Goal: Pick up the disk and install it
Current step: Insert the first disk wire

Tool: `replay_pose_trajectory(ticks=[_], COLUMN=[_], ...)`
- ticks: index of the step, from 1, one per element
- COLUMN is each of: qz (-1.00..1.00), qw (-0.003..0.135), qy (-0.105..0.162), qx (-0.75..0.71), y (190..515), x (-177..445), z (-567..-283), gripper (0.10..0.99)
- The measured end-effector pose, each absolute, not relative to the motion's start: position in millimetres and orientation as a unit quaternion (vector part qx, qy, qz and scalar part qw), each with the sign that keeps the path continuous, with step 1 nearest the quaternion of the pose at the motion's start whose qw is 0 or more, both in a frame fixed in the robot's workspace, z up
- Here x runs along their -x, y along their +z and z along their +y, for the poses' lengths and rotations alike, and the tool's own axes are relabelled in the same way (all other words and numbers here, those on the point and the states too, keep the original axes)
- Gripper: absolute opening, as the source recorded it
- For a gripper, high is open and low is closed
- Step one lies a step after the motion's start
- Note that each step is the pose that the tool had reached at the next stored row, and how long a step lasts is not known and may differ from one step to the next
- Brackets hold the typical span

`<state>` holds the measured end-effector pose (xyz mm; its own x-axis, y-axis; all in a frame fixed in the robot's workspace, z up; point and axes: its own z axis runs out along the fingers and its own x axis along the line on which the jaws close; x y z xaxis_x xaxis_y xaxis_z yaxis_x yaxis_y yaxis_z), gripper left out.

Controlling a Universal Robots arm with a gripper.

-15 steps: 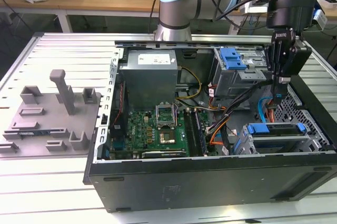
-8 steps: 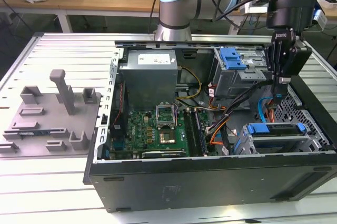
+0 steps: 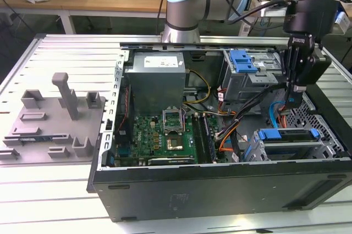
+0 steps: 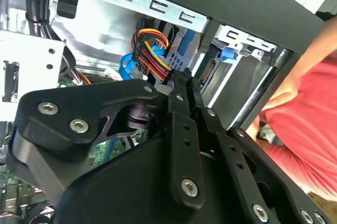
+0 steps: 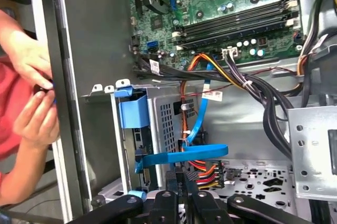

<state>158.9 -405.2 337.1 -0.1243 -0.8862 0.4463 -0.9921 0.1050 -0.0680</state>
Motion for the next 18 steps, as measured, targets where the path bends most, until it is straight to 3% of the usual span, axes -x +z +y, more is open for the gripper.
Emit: replay_pose_trajectory(ticks=[4,14,18], qz=[-0.732,-0.735,-0.738], qw=[0.134,0.122,0.107], qy=[0.162,0.148,0.132], qx=[-0.648,-0.650,-0.653], y=[339.8,345.4,346.2], x=[-158.9,-156.0,-155.6], z=[-412.6,-436.8,-449.9], gripper=[0.169,0.169,0.169])
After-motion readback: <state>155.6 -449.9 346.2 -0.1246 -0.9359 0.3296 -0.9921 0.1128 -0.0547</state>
